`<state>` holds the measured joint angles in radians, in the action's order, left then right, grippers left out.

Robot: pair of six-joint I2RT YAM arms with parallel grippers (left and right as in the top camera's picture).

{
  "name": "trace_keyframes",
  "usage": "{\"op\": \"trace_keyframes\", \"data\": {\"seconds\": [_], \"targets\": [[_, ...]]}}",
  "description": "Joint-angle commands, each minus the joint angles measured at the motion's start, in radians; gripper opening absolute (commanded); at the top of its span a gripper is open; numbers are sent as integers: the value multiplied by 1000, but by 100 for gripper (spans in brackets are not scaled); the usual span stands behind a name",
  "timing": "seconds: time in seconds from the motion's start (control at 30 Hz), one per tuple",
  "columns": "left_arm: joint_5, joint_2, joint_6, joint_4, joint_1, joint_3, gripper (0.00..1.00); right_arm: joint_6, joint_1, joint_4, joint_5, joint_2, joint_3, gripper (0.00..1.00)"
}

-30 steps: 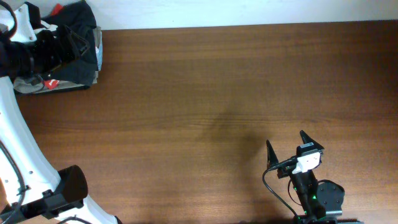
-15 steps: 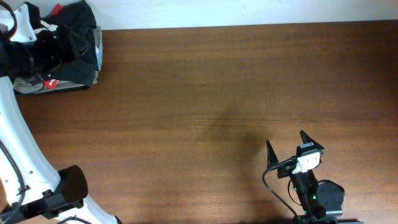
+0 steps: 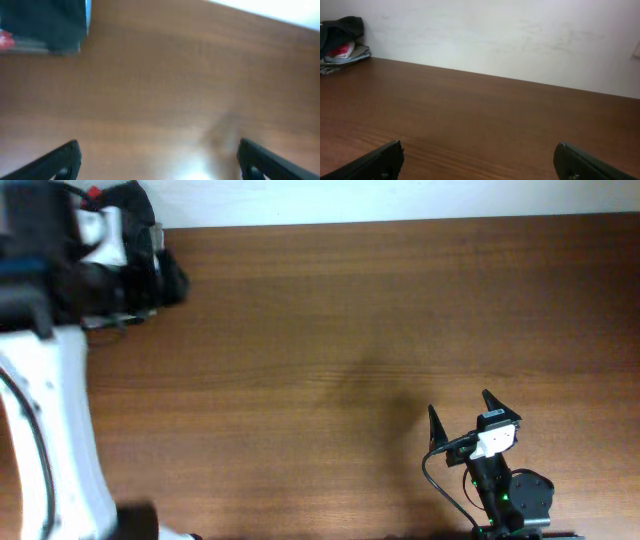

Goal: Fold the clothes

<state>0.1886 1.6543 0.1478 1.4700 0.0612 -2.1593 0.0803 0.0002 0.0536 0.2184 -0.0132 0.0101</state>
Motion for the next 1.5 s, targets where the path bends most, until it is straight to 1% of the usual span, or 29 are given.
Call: {"op": "trace_keyframes", "data": {"seconds": [0.0,0.1,0.17,0.2,0.23,0.27,0.33,0.37,0.47,0.53,0.67,0.83,0.9,0.93,1.0,1.1,1.47], "targets": [[-153,-291,-63,-242,-100,433,99,2,-8,7,-13,10,-5,99],[-152,-540,-82,-566,-144,856,99,2,-8,6,-13,10,-5,99],[-152,-674,-82,-727,-153,1063,99,2,-8,6,-13,10,-5,98],[-152,-795,-82,-859,-153,1232,99,2,-8,7,-13,10,-5,99],[-152,-873,-82,-927,-152,1333,99,2,-8,6,-13,10,-5,99],[-152,-946,-82,-979,-152,1423,99,2,-8,6,-13,10,-5,99],[-157,-1091,-82,-1027,-152,1572,99,2,-8,6,-13,10,-5,99],[-200,-1177,-82,-1056,-152,1651,99,2,-8,6,-13,10,-5,99],[-223,-1339,-82,-1146,-150,1787,99,2,-8,6,-13,10,-5,99],[-245,-1428,-82,-1239,-150,1875,99,2,-8,6,-13,10,-5,99],[-295,-1568,-82,-1351,-150,2014,99,2,-8,6,-13,10,-5,99],[-291,-1643,-82,-1411,-127,2108,99,2,-8,6,-13,10,-5,99],[-286,-1649,-82,-1440,-111,2135,99,2,-8,7,-13,10,-5,99],[-279,-1650,-82,-1440,-104,2149,99,2,-8,7,-13,10,-5,99],[-266,-1650,-84,-1392,-94,2151,99,2,-8,7,-13,10,-5,99],[-236,-1650,-101,-1391,-74,2151,99,2,-8,6,-13,10,-5,99],[-230,-1649,-100,-1390,-65,2150,99,2,-8,7,-13,10,-5,99]]}}
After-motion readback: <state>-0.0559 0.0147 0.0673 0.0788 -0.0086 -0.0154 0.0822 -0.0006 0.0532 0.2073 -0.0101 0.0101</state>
